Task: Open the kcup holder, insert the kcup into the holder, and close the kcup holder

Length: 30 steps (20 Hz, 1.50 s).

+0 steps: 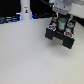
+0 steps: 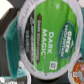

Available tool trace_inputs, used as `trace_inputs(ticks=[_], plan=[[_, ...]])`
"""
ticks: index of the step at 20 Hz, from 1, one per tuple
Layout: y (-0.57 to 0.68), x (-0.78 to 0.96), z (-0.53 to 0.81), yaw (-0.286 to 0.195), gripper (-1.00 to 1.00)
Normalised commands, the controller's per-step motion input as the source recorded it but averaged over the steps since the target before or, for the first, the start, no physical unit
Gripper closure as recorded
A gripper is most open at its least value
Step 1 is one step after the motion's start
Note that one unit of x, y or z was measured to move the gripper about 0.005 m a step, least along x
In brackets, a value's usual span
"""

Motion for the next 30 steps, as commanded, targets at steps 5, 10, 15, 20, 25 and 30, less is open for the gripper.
trace_inputs(ticks=[5,10,15,20,25,30], plan=[[0.06,0.03,-0.25,0.006,1.00],[0.07,0.09,0.15,0.061,-1.00],[-0.01,0.16,0.37,0.063,-1.00],[-0.24,0.28,0.48,0.054,-1.00],[-0.43,0.51,0.45,0.020,-1.00],[-0.50,0.66,0.29,0.005,-1.00]])
